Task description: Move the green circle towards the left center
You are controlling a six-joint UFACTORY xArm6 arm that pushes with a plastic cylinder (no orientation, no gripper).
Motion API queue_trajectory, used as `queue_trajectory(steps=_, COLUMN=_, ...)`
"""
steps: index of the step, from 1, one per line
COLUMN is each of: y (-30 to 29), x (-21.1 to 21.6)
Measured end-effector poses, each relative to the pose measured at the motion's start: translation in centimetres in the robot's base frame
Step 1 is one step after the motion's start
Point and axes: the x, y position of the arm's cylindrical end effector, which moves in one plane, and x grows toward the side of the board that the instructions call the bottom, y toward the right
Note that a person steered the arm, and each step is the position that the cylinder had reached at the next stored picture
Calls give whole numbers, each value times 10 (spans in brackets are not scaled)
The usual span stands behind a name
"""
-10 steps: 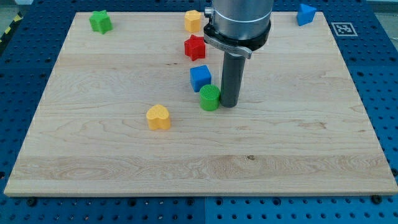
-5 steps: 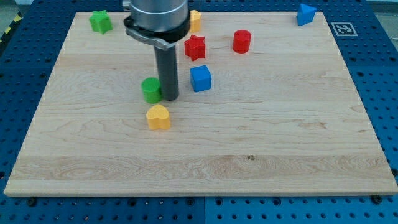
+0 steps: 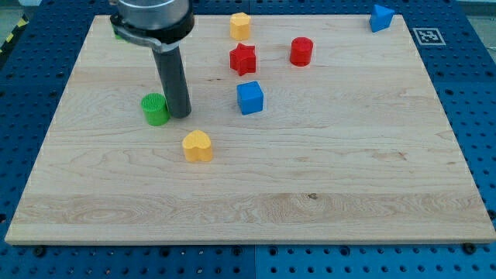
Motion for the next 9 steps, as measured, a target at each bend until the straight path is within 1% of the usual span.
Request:
queue_trajectory(steps=1, y=-9, x=9)
queue_trajectory(steps=3, y=-18, x=-9)
queue_trajectory(steps=5, y=-55, x=-16)
queue_trajectory(steps=6, y=-60, x=-23)
queue_trajectory(steps=9, y=-67, x=-25)
